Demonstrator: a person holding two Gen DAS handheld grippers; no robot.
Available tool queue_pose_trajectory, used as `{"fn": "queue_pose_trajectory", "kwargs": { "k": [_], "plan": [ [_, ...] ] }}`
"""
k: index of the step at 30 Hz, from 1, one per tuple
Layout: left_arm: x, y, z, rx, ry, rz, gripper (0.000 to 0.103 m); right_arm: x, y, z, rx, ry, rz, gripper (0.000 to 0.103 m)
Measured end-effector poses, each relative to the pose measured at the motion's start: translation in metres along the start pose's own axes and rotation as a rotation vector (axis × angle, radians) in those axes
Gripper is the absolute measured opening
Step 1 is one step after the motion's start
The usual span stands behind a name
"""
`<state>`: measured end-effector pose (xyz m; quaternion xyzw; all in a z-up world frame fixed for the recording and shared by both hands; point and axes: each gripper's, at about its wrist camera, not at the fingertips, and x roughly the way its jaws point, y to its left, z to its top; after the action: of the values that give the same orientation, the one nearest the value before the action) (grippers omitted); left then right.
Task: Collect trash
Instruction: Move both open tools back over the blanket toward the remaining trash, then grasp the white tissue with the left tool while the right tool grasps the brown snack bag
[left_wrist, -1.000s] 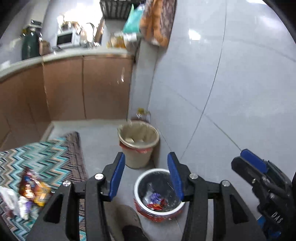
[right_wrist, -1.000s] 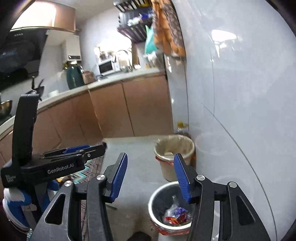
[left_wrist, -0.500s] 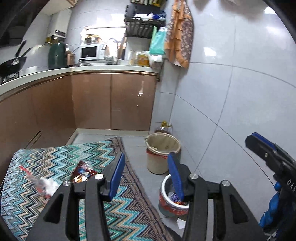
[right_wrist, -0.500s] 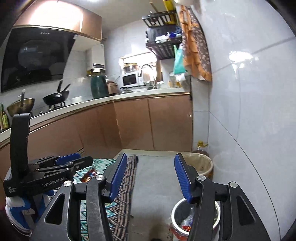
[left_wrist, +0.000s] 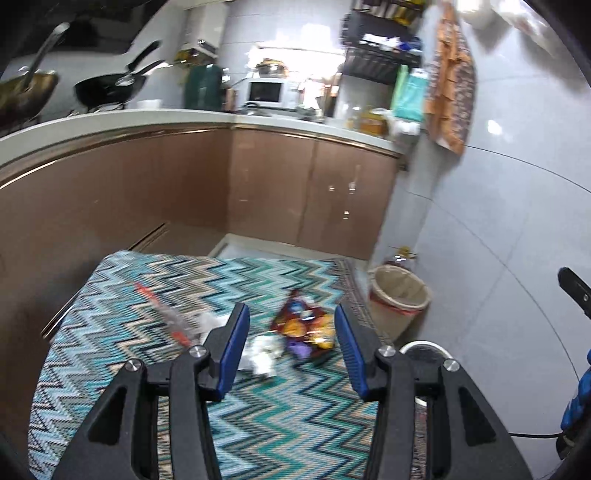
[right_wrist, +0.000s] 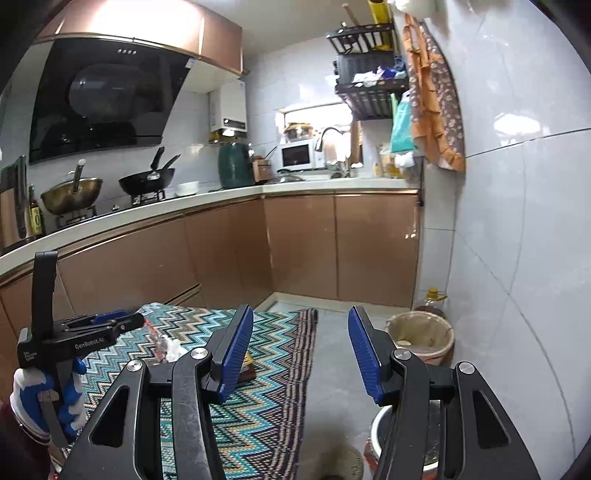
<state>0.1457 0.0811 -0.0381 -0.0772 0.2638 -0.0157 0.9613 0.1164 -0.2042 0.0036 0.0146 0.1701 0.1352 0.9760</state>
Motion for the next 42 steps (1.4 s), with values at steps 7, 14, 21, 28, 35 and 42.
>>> {"fn": "queue_pose_trajectory", "kwargs": {
  "k": [7,14,21,28,35,42],
  "plan": [
    [0.014,0.064,-0.008,-0.07,0.037,0.114,0.046,0.028,0.005,-0.006,-0.003,0.05,0.064,0.053],
    [0.02,0.099,-0.006,-0.134,0.029,0.142,0.046,0.052,0.008,-0.007,-0.005,0.081,0.078,0.053],
    [0.058,0.087,-0.017,-0.084,0.119,0.094,0.046,0.086,0.02,-0.013,-0.023,0.142,0.115,0.054],
    [0.104,0.072,-0.03,-0.039,0.209,0.056,0.046,0.123,0.031,-0.025,-0.035,0.22,0.155,0.056],
    [0.142,0.065,-0.031,-0.011,0.26,0.04,0.046,0.164,0.033,-0.036,-0.034,0.281,0.182,0.056],
    [0.177,0.068,-0.036,-0.02,0.311,0.038,0.045,0.21,0.044,-0.049,-0.054,0.349,0.222,0.056]
  ]
}}
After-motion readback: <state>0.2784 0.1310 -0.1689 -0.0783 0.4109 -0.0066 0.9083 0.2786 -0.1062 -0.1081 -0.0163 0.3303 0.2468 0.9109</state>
